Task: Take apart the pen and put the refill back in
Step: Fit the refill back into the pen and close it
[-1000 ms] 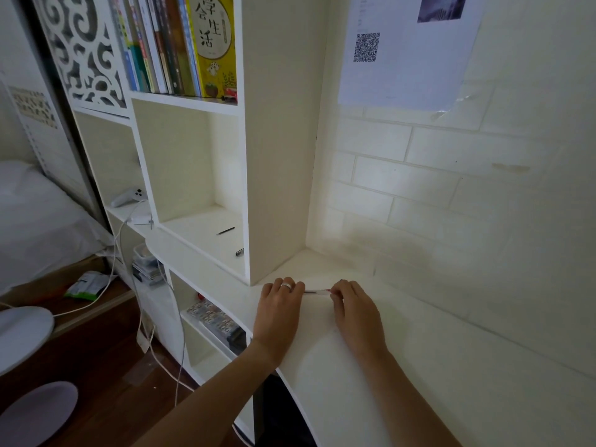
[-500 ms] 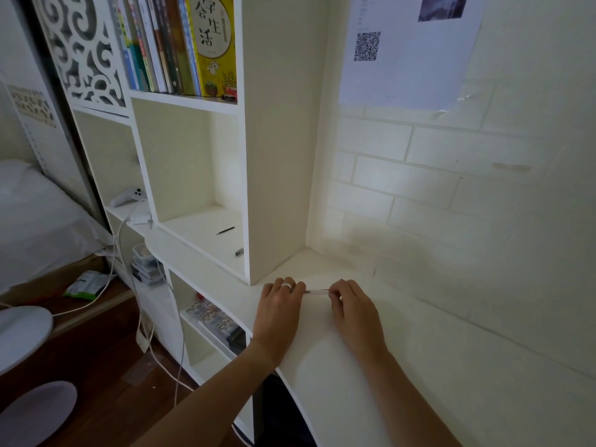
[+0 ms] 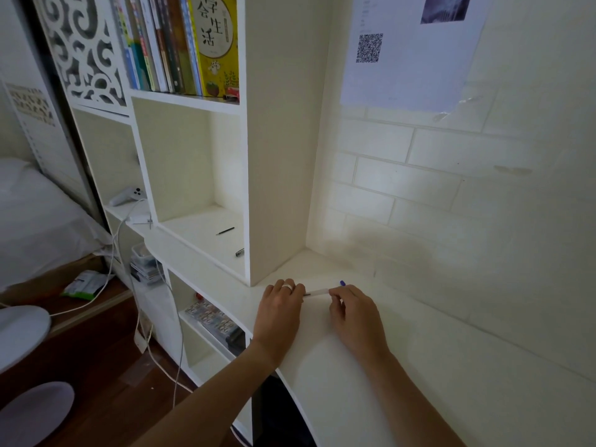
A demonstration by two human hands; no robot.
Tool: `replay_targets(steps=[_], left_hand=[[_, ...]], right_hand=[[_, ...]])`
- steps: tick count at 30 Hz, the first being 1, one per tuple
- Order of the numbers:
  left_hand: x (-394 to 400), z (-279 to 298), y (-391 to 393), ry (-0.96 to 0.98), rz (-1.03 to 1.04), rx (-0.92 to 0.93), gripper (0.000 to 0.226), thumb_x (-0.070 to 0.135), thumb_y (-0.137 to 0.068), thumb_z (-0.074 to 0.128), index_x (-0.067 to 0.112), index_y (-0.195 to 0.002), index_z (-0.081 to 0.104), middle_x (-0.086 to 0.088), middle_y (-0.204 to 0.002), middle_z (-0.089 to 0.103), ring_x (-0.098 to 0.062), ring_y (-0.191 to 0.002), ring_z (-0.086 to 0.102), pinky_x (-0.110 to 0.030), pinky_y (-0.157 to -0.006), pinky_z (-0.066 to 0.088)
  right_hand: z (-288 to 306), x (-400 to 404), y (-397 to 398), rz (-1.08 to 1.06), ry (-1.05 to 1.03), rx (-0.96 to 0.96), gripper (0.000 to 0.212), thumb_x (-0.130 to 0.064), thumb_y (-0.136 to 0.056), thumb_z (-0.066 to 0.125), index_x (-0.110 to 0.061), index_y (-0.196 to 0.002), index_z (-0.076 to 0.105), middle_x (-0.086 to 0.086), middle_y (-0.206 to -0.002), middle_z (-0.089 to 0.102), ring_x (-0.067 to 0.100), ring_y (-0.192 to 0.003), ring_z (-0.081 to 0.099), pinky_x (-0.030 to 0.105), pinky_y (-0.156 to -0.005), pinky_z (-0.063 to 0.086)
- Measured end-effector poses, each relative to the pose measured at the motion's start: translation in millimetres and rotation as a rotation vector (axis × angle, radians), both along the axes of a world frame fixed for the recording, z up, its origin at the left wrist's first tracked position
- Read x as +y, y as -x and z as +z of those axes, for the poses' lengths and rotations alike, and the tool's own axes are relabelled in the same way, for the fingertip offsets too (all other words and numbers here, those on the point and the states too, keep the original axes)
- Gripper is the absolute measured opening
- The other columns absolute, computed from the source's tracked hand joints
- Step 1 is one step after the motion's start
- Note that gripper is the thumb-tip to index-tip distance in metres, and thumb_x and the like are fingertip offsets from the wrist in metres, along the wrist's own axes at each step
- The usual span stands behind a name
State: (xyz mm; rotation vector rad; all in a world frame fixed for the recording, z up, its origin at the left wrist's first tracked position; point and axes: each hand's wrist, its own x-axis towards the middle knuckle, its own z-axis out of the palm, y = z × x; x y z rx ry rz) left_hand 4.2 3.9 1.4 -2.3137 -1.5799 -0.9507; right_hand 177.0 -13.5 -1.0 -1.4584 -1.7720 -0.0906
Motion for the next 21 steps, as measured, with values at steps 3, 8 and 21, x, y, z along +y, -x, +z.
replay_targets(steps=[3, 8, 21], left_hand=[[-1, 1, -1, 0.008, 0.014, 0.013, 0.021, -0.004, -0.078, 0.053, 0.013, -0.084, 0.062, -0.006, -0.081, 0.060, -0.026, -0.075, 0.054, -0.037, -0.068, 0.047], [2, -1, -1, 0.048, 0.036, 0.017, 0.028, -0.005, -0.077, 0.042, 0.014, -0.087, 0.061, -0.005, -0.084, 0.060, -0.025, -0.077, 0.053, -0.038, -0.070, 0.046], [8, -4, -1, 0.082, 0.047, -0.034, 0.026, -0.007, -0.075, 0.059, 0.016, -0.087, 0.061, -0.003, -0.083, 0.059, -0.023, -0.076, 0.053, -0.036, -0.069, 0.047]], right_hand=[[2, 8, -3, -0.035, 0.019, 0.067, 0.012, -0.014, -0.094, 0.056, -0.020, -0.095, 0.066, -0.004, -0.087, 0.064, 0.013, -0.069, 0.059, 0.031, -0.067, 0.054], [7, 24, -14, -0.112, 0.026, 0.185, 0.014, -0.007, -0.091, 0.059, -0.019, -0.084, 0.060, -0.001, -0.084, 0.063, 0.014, -0.065, 0.057, 0.029, -0.064, 0.050], [9, 35, -18, -0.071, -0.001, 0.108, 0.016, -0.006, -0.088, 0.057, -0.018, -0.096, 0.066, -0.001, -0.089, 0.064, 0.015, -0.065, 0.057, 0.028, -0.064, 0.048]])
